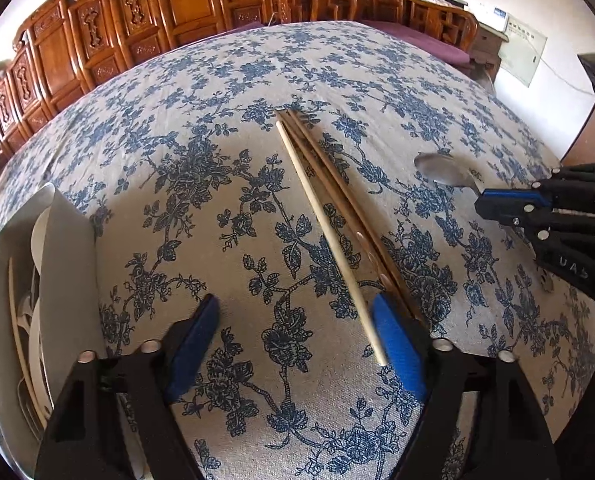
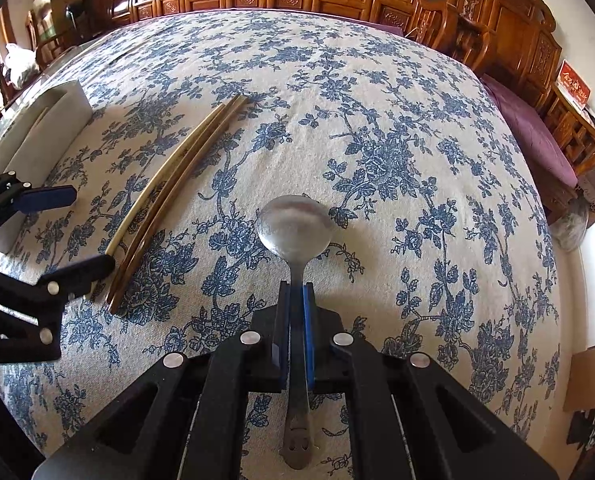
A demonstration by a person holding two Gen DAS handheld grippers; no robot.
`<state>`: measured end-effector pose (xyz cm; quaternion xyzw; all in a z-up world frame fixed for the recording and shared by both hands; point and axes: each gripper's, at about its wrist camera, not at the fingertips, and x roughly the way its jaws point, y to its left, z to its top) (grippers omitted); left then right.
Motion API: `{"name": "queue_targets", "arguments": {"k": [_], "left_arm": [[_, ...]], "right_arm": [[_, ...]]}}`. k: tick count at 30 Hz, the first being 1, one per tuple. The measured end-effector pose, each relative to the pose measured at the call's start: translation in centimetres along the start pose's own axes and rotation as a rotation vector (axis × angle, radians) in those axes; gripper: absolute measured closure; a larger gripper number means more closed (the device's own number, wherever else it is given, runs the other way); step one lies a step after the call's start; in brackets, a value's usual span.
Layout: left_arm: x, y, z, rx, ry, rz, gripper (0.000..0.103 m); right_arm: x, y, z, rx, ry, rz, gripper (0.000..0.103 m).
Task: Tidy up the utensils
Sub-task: 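Grasp a wooden chopstick with the left tool while the right tool holds the metal spoon, then carry the wooden chopstick into the grey tray and open the left tool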
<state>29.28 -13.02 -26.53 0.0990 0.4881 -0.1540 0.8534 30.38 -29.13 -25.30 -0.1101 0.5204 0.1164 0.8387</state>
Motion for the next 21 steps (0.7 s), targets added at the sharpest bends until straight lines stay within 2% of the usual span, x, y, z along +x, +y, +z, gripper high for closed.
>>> {"name": "queue_targets", "arguments": {"k": [1, 3, 5, 8, 10, 11, 17, 21], "left_arm": [[-0.1, 0.0, 0.0, -0.002, -0.004, -0.001, 0.039], [-0.2, 0.0, 0.1, 0.006, -0.011, -0.006, 0.057], [-0.3, 0.0, 0.1, 0.008, -0.012, -0.013, 0.069], [-0.5, 0.3, 0.0, 0.006, -0.011, -0.014, 0.080], [-0.5, 0.6, -0.1, 0.003, -0.009, -0.013, 0.090], [-0.6, 0.8, -0.1, 0.000, -0.005, -0.015, 0.098], [-1.0, 1.7, -0.5, -0.014, 0.000, -0.023, 0.099], [-2.2, 2.4, -0.6, -0.026, -0.025, -0.027, 0.099]], "right_arm": [[0.0, 0.0, 0.0, 0.000, -0.001, -0.002, 0.096], [-0.1, 0.1, -0.1, 0.002, -0.002, -0.002, 0.096], [-0.2, 0.1, -0.2, 0.003, -0.002, -0.002, 0.096], [-0.2, 0.2, -0.3, 0.002, 0.000, -0.004, 0.096], [-0.2, 0.4, -0.4, 0.000, 0.002, -0.007, 0.096], [-0.3, 0.5, -0.5, -0.003, 0.003, -0.010, 0.096], [-0.6, 1.3, -0.6, -0.008, 0.011, -0.003, 0.096], [-1.0, 2.3, -0.5, -0.018, 0.004, 0.008, 0.096]]}}
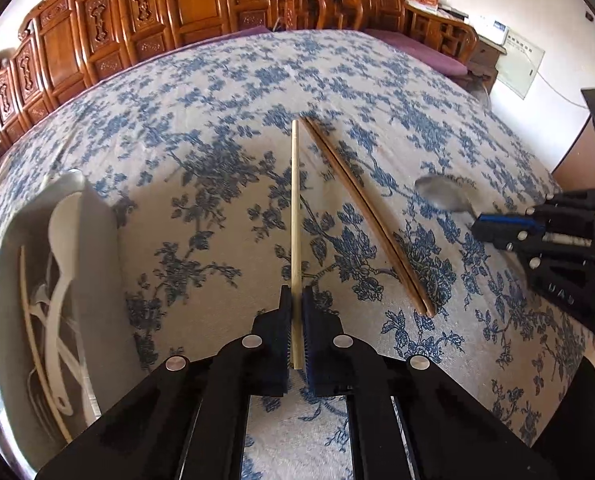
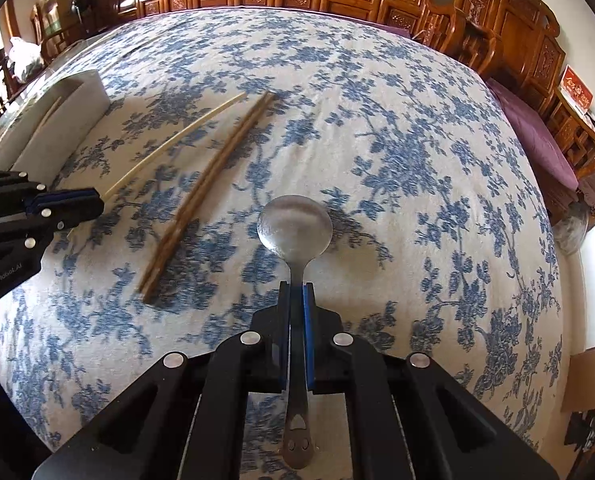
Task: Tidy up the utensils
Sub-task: 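Carry the wooden chopstick into the grey tray and open the left tool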
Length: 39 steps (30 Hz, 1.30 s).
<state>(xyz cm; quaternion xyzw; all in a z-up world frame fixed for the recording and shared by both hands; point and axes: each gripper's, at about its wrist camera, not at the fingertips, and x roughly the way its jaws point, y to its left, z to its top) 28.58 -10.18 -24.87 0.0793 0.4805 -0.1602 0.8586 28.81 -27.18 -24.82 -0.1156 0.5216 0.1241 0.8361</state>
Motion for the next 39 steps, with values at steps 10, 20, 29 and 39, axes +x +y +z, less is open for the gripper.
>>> {"name": "queue_targets", "arguments": {"k": [10, 20, 29, 39], "left_arm": [[-4.6, 2.0, 0.1, -0.032, -0.082, -0.017, 0.099], [-9.1, 2.8, -1.3, -0.014, -0.145, 0.000, 0.099], [-11.0, 4.2, -2.4, -0.025, -0.141, 0.047, 0.099], [-12.8, 9.2, -4.1, -0.062, -0.068, 0.138, 0.099]], "right_arm": [[-2.2, 2.3, 0.9, -0.015, -0.040, 0.014, 0.096], [-4.0, 5.7, 2.0, -0.056, -0.082, 0.046, 0.096], [-5.1, 8.6, 2.5, -0.101, -0.110, 0.082, 0.096], [-7.2, 11.2, 4.2, -0.141, -0.178, 0.129, 0.096]]}}
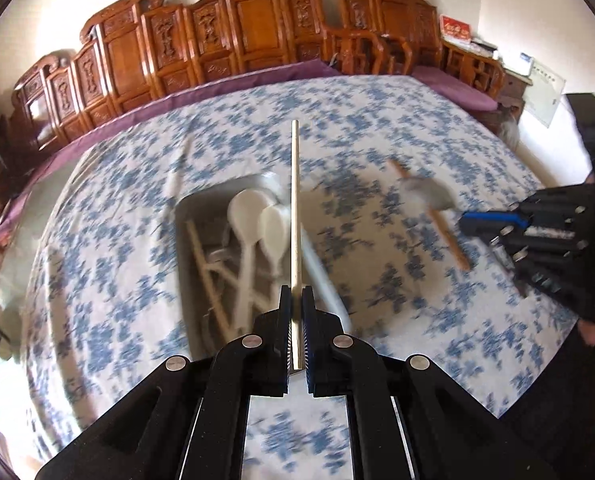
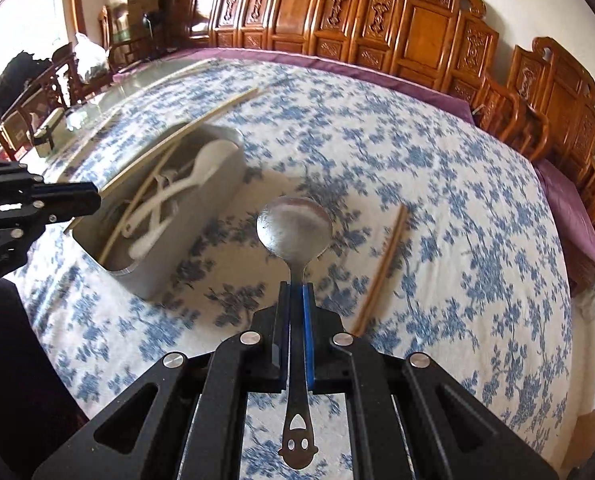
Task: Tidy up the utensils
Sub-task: 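Carry the wooden chopstick into the grey tray and open the left tool, then lower the metal spoon into the grey tray and open the right tool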
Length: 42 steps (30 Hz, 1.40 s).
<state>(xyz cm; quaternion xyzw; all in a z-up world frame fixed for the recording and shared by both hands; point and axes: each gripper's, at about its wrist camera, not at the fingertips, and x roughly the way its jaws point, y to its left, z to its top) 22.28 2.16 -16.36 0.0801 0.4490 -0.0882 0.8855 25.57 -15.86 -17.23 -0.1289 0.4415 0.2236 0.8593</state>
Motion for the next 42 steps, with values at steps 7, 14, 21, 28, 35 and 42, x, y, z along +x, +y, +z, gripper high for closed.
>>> {"name": "queue_targets", "arguments": {"k": [7, 14, 21, 28, 35, 42], "left_arm": [[0.9, 3.2, -1.1, -0.016, 0.053, 0.046, 0.099], [2.6, 4.6, -1.8, -0.034, 0.104, 0.054, 0.099], [4.5, 4.9, -1.6, -0.052, 0.141, 0.061, 0.099], [5.5, 4.9, -1.1, -0.073, 0.158, 0.041, 0.099], [5.8, 5.1, -1.3, -0.088, 0.163, 0.037, 0.098], [3.8, 6.2, -0.6, -0.093, 0.111, 0.025, 0.092]], "right_arm": [[-0.5, 1.3, 1.5, -0.014, -0.028, 0.020, 0.096], [0.2, 2.3, 1.5, -0.017, -0.017, 0.034, 0.096], [0.5, 2.6, 1.3, -0.015, -0.010, 0.045, 0.096], [0.5, 2.4, 1.3, -0.007, -0.011, 0.052, 0.096], [0.6, 2.6, 1.4, -0.012, -0.007, 0.057, 0.096], [1.0, 3.8, 2.3, -0.016, -0.012, 0.075, 0.096]]}}
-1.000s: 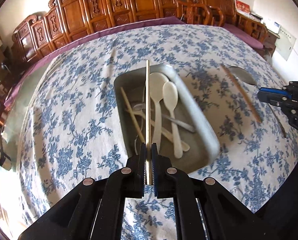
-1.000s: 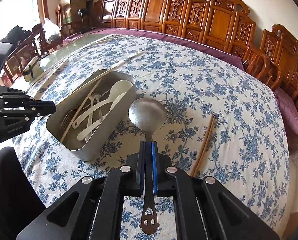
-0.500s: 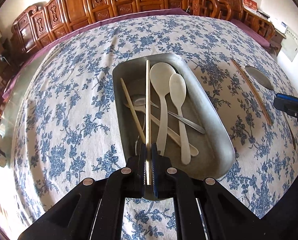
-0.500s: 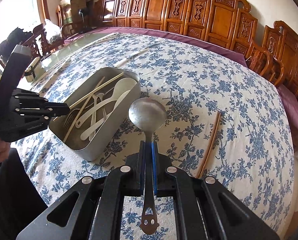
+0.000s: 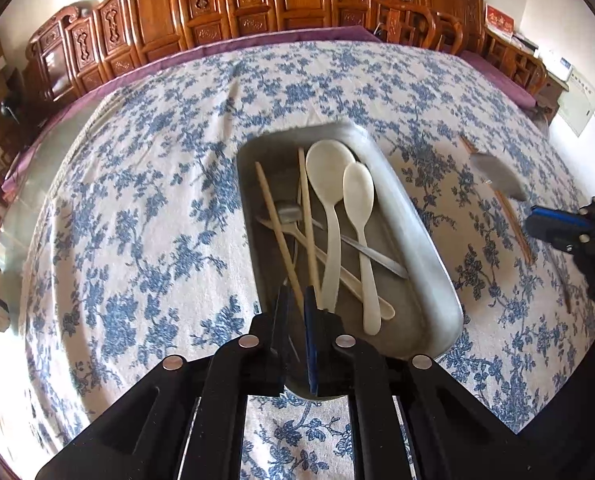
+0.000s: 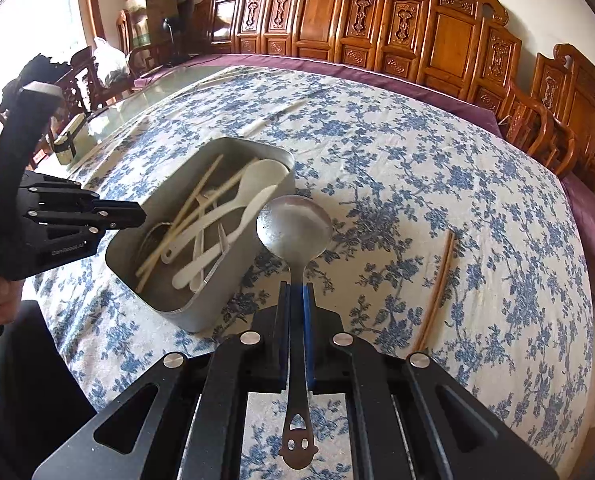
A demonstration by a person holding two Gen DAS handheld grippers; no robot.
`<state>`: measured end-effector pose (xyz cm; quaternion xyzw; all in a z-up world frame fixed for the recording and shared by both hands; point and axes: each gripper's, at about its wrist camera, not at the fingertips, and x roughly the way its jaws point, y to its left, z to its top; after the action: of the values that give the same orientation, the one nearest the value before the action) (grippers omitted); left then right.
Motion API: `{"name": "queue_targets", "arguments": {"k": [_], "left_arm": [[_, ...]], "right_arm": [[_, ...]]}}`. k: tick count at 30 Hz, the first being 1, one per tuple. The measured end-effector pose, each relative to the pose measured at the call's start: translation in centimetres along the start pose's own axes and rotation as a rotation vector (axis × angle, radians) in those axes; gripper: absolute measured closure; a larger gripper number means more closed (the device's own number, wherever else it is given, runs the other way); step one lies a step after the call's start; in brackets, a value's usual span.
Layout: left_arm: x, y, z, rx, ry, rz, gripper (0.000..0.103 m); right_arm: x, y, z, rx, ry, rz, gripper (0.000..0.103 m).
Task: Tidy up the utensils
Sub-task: 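Lower the metal spoon into the grey tray and open the right tool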
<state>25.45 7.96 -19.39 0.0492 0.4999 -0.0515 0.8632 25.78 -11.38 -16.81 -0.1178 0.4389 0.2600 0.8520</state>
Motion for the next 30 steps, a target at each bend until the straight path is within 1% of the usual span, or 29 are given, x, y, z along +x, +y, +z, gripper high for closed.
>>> {"name": "queue_targets", "arguments": {"k": [2, 8, 10, 13, 16, 18, 21, 25, 30], "left_arm": [[-0.6, 0.3, 0.2, 0.000, -0.018, 0.003, 0.086], [-2.3, 1.8, 0.7, -0.008, -0.064, 0.004, 0.085], [-2.7, 2.3, 0.8, -0.009, -0.075, 0.011, 0.082], [-3.4, 3.0, 0.9, -0.010, -0.097, 0.024, 0.075], [-4.0, 3.9, 1.0, -0.018, -0.112, 0.039, 0.071], [-4.2, 4.5, 1.0, -0.026, -0.116, 0.040, 0.064], [-4.5, 5.2, 1.0, -0.033, -0.125, 0.048, 0.057], [-4.6, 6.0, 1.0, -0.047, -0.127, 0.057, 0.057], [-4.4, 6.5, 0.9, -0.051, -0.121, 0.064, 0.057]], "right_arm": [[0.1, 0.5, 0.5, -0.002, -0.005, 0.008, 0.096], [0.9, 2.3, 2.5, -0.002, -0.022, 0.037, 0.096], [1.4, 3.2, 3.4, -0.003, -0.029, 0.051, 0.096], [2.2, 4.2, 4.7, 0.005, -0.036, 0.070, 0.096], [3.2, 4.9, 5.9, 0.019, -0.037, 0.090, 0.096], [4.2, 5.4, 6.7, 0.031, -0.032, 0.105, 0.096], [5.7, 6.1, 7.7, 0.042, -0.022, 0.121, 0.096], [8.0, 7.1, 8.6, 0.038, 0.008, 0.122, 0.096], [10.3, 7.8, 8.3, 0.039, 0.045, 0.107, 0.096]]}}
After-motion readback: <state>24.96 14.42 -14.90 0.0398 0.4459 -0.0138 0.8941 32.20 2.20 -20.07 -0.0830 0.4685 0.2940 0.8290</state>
